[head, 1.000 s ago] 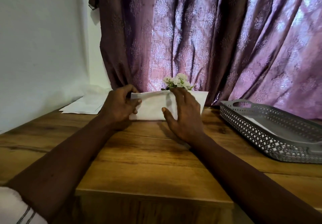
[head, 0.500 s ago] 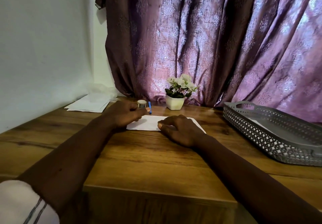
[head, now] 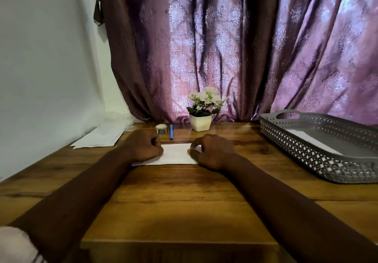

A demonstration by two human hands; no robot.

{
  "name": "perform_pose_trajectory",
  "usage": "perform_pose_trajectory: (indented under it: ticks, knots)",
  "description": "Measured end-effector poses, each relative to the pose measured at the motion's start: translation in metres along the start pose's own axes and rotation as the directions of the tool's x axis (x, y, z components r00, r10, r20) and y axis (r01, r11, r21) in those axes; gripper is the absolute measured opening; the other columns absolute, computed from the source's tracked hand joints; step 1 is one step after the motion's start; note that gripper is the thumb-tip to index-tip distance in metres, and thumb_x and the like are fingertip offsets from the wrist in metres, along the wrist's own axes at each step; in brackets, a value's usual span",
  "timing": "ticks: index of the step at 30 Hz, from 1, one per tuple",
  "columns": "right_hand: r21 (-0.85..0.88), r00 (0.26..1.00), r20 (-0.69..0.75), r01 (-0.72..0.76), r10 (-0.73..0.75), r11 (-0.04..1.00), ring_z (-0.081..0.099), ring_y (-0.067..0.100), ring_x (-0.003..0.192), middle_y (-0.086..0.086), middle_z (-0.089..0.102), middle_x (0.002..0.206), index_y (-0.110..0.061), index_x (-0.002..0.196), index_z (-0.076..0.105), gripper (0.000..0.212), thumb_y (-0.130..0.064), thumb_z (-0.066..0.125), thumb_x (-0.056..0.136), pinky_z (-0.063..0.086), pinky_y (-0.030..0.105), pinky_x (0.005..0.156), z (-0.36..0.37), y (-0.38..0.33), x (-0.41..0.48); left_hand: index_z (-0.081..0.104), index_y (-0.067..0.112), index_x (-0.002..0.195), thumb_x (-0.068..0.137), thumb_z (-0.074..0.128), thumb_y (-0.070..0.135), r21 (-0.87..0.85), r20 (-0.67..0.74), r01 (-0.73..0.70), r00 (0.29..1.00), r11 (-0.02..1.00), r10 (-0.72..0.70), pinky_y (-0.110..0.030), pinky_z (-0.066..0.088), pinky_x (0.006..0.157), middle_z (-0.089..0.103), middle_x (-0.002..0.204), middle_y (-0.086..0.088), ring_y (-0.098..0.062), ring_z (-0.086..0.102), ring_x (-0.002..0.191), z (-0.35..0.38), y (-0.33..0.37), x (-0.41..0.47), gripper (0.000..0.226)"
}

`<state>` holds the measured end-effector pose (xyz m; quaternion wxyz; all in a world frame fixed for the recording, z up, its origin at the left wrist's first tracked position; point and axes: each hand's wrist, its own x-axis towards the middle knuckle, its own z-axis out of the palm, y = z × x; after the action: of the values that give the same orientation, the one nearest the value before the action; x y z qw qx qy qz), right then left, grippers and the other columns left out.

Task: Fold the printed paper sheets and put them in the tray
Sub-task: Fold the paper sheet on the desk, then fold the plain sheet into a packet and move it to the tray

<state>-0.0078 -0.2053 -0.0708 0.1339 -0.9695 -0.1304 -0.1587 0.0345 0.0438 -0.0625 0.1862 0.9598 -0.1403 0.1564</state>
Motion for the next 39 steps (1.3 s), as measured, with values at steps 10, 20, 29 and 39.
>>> perform_pose_trajectory:
  ticks: [10,20,29,39]
  knots:
    - [-0.009,0.999,0.006,0.048,-0.048,0.999,0.056,0.025,0.126,0.003,0.062,0.135,-0.036,0.132,0.061,0.045,-0.063,0.050,0.098,0.042,0.036,0.095,0.008,0.006,0.018,0.060,0.029,0.133,0.079,0.069,0.064,0.131,-0.139,0.166,0.979,0.977,-0.148,-0.038,0.051,0.097,0.070,0.128,-0.003,-0.033,0.064,0.118,0.022,-0.019,0.104,0.065]
    - [0.142,1.000,-0.023,-0.014,0.018,0.990,0.061,0.024,0.120,-0.002,0.068,0.129,-0.034,0.121,0.069,0.039,-0.058,0.058,0.092,0.046,0.035,0.094,0.009,0.006,0.022,0.079,0.018,0.082,0.083,0.076,0.041,-0.018,-0.306,0.073,0.949,0.997,-0.075,-0.031,0.055,0.076,0.077,0.081,0.000,-0.020,0.071,0.080,0.016,-0.003,0.079,0.023]
    - [0.526,0.991,-0.136,0.081,-0.010,0.847,0.069,0.012,0.085,-0.006,0.073,0.091,-0.042,0.128,0.062,0.046,-0.033,0.072,0.084,0.056,0.036,0.077,0.007,0.004,0.018,0.078,0.024,0.085,0.074,0.085,0.044,-0.169,-0.309,-0.447,0.871,0.879,0.383,-0.030,0.058,0.072,0.074,0.088,0.011,-0.007,0.071,0.079,0.017,0.026,0.000,0.024]
    - [0.572,0.990,-0.138,0.102,-0.027,0.814,0.061,-0.006,0.055,0.000,0.077,0.082,-0.018,0.129,0.069,0.049,-0.008,0.081,0.082,0.045,0.024,0.067,0.014,0.018,0.022,0.081,0.030,0.085,0.068,0.089,0.050,-0.220,-0.265,-0.463,0.875,0.858,0.405,-0.031,0.061,0.075,0.075,0.110,0.013,-0.001,0.071,0.088,0.021,0.023,0.006,0.028]
